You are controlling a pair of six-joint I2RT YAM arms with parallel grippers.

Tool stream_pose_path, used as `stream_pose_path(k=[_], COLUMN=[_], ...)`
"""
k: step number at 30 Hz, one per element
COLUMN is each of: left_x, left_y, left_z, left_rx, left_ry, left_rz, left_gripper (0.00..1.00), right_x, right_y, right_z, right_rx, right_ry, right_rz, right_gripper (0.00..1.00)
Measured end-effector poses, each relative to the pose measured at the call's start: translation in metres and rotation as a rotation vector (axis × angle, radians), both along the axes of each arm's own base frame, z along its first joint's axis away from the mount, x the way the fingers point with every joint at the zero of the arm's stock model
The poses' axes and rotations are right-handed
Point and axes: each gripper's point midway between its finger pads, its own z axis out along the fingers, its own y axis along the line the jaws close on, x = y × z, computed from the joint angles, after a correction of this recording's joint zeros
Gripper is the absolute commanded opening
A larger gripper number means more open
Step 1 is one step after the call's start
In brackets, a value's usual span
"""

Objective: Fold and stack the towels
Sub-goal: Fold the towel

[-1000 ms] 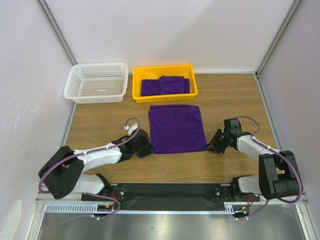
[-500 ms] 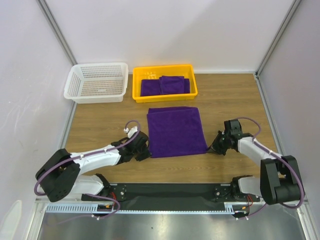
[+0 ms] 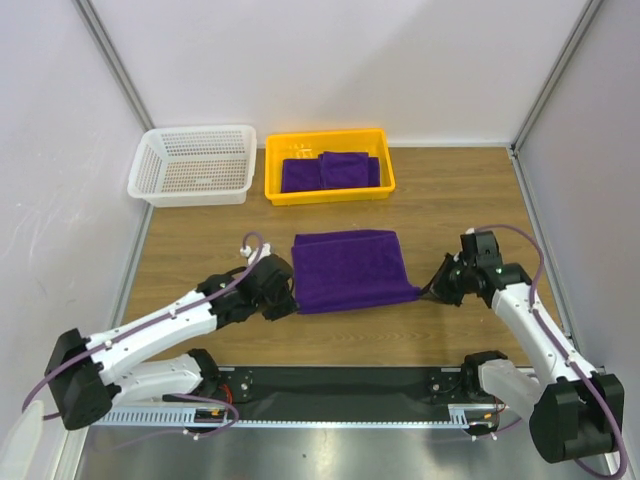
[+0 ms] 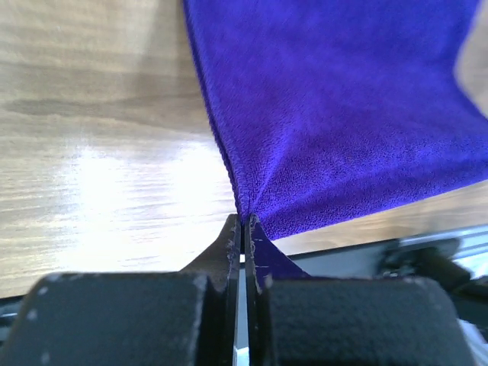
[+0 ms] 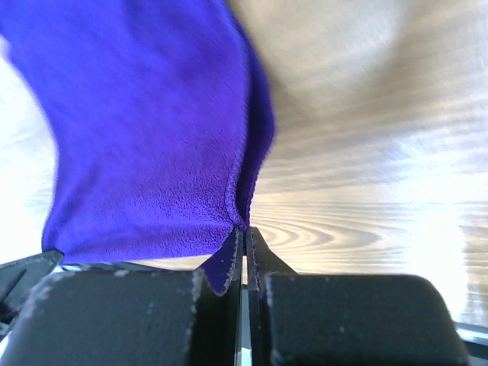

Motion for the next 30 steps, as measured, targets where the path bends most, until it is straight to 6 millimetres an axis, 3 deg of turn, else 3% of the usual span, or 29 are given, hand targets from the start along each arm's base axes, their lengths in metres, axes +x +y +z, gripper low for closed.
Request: stream_pose_path(k=[4, 9, 20, 30], left_x=[0.014, 0.039, 0.101, 0.140], left_y=[0.003, 0.014, 0.023, 0.028], left_z=[0.024, 0.023, 0.020, -0.014], left_rx=[-0.020, 0.001, 0.079, 0.155], left_ry=[-0.026, -0.003, 0.001, 0.063], left_rz=[0.052, 0.131, 0.170, 0.158], left_gripper=[0.00, 0.00, 0.00, 0.01], right_x=[0.026, 0.058, 0.106, 0.154], right_y=[0.004, 0.009, 0.017, 0.024], right_z=[0.030, 0.043, 0.022, 0.000], right_rx=[0.002, 0.000, -0.006, -0.016], right_ry=[-0.053, -0.064, -0.028, -0.017], right_rz=[-0.001, 0.006, 0.011, 0.008], right_gripper=[0.00, 0.00, 0.00, 0.00])
